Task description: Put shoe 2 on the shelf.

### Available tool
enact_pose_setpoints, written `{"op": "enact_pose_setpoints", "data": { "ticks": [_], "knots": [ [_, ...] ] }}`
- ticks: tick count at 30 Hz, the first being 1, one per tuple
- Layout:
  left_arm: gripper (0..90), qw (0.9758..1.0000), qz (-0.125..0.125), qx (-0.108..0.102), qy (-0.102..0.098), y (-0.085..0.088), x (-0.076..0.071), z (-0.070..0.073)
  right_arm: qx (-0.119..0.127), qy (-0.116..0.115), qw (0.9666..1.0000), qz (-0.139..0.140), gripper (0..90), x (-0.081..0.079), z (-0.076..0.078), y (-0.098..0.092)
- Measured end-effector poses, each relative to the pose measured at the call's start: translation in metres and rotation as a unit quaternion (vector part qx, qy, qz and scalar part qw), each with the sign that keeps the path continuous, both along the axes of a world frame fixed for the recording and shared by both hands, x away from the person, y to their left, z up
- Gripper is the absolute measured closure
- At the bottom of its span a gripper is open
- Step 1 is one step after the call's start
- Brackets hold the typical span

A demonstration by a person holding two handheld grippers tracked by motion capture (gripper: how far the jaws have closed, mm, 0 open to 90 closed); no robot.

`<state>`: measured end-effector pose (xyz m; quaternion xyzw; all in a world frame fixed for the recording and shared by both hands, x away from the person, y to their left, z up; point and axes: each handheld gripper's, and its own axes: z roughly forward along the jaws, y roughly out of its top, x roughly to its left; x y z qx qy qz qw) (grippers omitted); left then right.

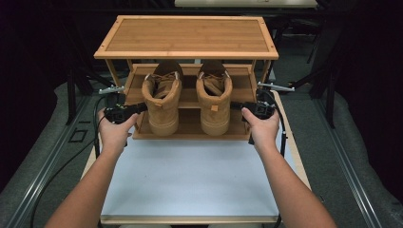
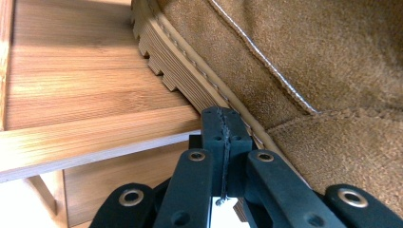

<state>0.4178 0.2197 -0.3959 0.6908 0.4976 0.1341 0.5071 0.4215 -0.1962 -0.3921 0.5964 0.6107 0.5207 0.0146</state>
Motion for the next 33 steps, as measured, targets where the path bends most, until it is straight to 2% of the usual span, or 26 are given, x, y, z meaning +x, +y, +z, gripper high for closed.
{"op": "enact_pose_setpoints", "data": {
  "ticks": [3, 7, 8, 10, 11, 12, 13, 16, 18, 20, 21, 25, 26, 27, 28, 29, 31, 33],
  "knots": [
    [90.0, 1.0, -0.002, -0.003, 0.002, 0.0, 0.001, 0.0, 0.003, 0.0, 1.0, 0.002, 90.0, 0.0, 0.0, 0.001],
    [90.0, 0.9999, -0.008, -0.006, 0.002, -0.003, 0.0, 0.0, 0.02, 0.0, 0.9997, 0.017, 90.0, 0.0, -0.002, 0.006],
    [90.0, 0.9995, -0.022, -0.023, 0.004, -0.007, -0.001, 0.0, 0.02, 0.0, 0.9995, 0.025, 90.0, 0.0, -0.003, 0.008],
    [90.0, 0.9994, -0.028, -0.02, 0.005, -0.012, -0.002, 0.001, 0.028, -0.002, 0.9988, 0.04, 90.0, -0.001, -0.003, 0.015],
    [90.0, 0.9995, -0.025, -0.015, 0.007, -0.014, -0.002, 0.0, 0.02, -0.006, 0.9991, 0.036, 90.0, -0.002, -0.003, 0.017],
    [90.0, 0.9996, -0.022, -0.015, 0.006, -0.015, -0.002, 0.0, 0.007, 0.0, 0.9995, 0.03, 90.0, -0.002, -0.002, 0.019],
    [90.0, 0.9997, -0.018, -0.013, 0.005, -0.015, -0.003, 0.0, 0.007, 0.003, 0.9995, 0.03, 90.0, -0.002, -0.002, 0.019],
    [90.0, 0.9999, -0.013, 0.001, 0.0, -0.02, -0.006, 0.001, 0.033, -0.002, 0.9991, 0.027, 90.0, -0.003, -0.006, 0.019],
    [90.0, 0.9997, -0.023, -0.011, 0.006, -0.022, -0.007, 0.0, 0.033, -0.008, 0.9991, 0.023, 90.0, -0.005, -0.008, 0.02],
    [90.0, 0.9997, -0.022, -0.01, 0.005, -0.024, -0.007, 0.0, 0.022, -0.004, 0.9995, 0.021, 90.0, -0.006, -0.006, 0.02],
    [90.0, 0.9996, -0.025, -0.015, 0.006, -0.025, -0.007, -0.001, 0.025, -0.005, 0.9995, 0.019, 90.0, -0.006, -0.007, 0.02],
    [90.0, 0.9999, -0.012, -0.006, -0.003, -0.028, -0.009, 0.001, 0.034, 0.0, 0.9992, 0.019, 90.0, -0.008, -0.008, 0.022],
    [90.0, 0.9999, -0.011, 0.0, -0.003, -0.026, -0.01, 0.002, 0.04, -0.002, 0.9988, 0.029, 90.0, -0.008, -0.008, 0.024],
    [90.0, 0.9999, -0.012, -0.003, -0.001, -0.024, -0.009, 0.003, 0.034, 0.001, 0.9989, 0.032, 90.0, -0.01, -0.006, 0.027],
    [90.0, 0.9998, -0.015, -0.013, 0.002, -0.023, -0.008, 0.004, 0.032, -0.007, 0.999, 0.03, 90.0, -0.011, -0.005, 0.029],
    [90.0, 0.9998, -0.015, -0.013, 0.002, -0.023, -0.008, 0.004, 0.025, -0.009, 0.9993, 0.027, 90.0, -0.012, -0.004, 0.029],
    [90.0, 0.9998, -0.013, -0.017, -0.004, -0.024, -0.008, 0.009, 0.026, -0.01, 0.9993, 0.025, 90.0, -0.01, 0.0, 0.027],
    [90.0, 0.9996, -0.015, -0.022, -0.006, -0.023, -0.005, 0.013, 0.03, -0.02, 0.9991, 0.024, 90.0, -0.01, 0.005, 0.027]
  ]
}}
